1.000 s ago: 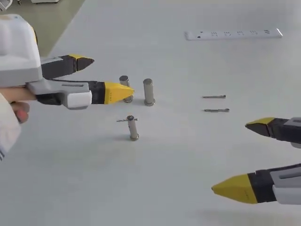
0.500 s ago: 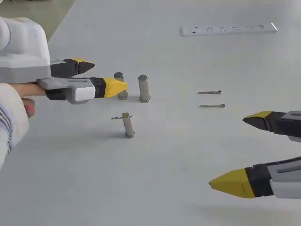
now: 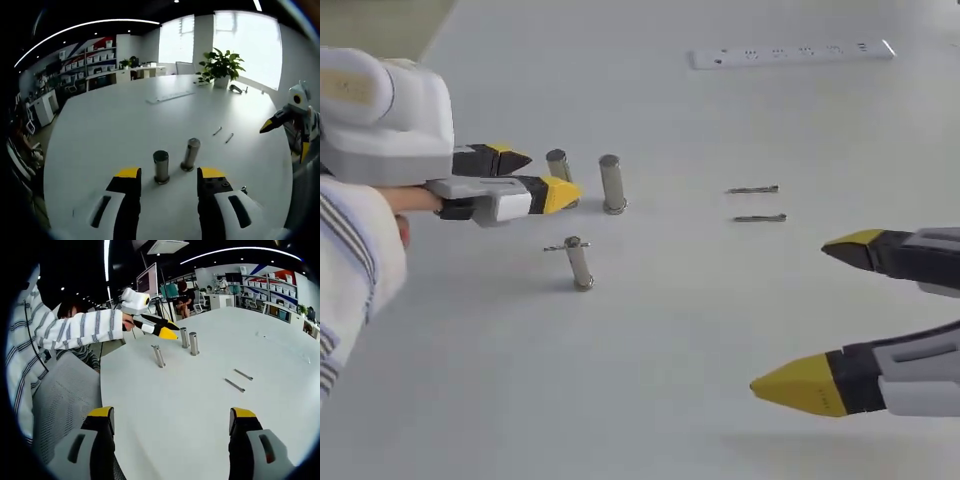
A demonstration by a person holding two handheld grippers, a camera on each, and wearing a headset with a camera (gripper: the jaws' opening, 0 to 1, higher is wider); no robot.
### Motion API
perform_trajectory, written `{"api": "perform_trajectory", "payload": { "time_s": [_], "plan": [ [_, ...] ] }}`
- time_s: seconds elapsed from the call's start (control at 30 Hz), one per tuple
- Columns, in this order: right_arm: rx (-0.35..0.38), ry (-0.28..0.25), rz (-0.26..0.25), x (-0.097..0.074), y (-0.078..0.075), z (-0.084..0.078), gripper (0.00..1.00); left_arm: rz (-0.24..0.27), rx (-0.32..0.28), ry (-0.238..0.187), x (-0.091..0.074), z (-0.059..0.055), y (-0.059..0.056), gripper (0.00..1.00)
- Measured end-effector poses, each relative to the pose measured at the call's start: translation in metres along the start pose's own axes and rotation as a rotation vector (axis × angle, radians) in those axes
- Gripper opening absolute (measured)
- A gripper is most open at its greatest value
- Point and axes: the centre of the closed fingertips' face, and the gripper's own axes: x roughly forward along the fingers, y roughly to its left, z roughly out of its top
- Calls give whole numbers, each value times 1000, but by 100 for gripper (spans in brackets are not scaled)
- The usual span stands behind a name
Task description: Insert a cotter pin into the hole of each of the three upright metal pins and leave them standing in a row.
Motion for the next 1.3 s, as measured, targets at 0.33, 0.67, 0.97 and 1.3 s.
{"api": "perform_trajectory", "payload": {
  "time_s": [0.33,0.67,0.97,1.3],
  "plan": [
    [9,3,-3,0,-2,-2,96,11,-52,-17,14,0,9,36],
    [18,7,0,0,-3,-3,95,9,-99,-41,26,2,14,29],
    [32,5,0,0,-4,-3,95,9,-66,-38,33,2,10,23],
    [30,6,6,0,-6,-5,95,12,-19,-43,34,3,4,11]
  ]
}}
